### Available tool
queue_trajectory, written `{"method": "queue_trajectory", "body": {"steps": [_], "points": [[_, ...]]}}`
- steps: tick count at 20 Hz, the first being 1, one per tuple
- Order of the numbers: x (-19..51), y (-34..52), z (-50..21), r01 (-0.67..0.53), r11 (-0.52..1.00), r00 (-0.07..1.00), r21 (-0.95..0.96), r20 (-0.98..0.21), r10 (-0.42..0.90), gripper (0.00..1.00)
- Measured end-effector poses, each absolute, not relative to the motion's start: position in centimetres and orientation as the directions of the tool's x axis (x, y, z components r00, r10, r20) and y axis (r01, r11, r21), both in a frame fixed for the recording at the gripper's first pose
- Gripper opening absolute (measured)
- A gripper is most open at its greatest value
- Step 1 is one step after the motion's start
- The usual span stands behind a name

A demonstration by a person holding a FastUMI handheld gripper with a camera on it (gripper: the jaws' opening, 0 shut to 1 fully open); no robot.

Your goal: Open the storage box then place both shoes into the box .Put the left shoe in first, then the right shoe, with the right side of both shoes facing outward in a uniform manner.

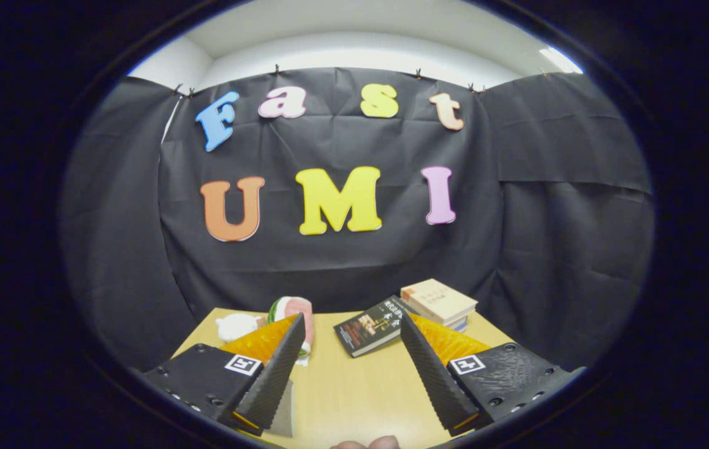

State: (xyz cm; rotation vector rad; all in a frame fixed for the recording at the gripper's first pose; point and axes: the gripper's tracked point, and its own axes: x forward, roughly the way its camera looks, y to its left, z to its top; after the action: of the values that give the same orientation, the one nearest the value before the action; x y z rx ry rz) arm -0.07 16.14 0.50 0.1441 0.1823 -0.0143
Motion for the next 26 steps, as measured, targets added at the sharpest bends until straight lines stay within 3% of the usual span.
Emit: {"method": "queue_trajectory", "body": {"steps": [6,14,26], "points": [[-2.0,10.5,6.6,0.029,0.986,0.997,0.165,-0.070,-0.018,0.94],[-3.6,7.9,8.2,0.022,0.987,1.000,0.156,-0.022,-0.019,0.93],[-2.6,10.9,6.8,-0.071,0.981,0.995,0.178,-0.054,0.082,0.93]]}}
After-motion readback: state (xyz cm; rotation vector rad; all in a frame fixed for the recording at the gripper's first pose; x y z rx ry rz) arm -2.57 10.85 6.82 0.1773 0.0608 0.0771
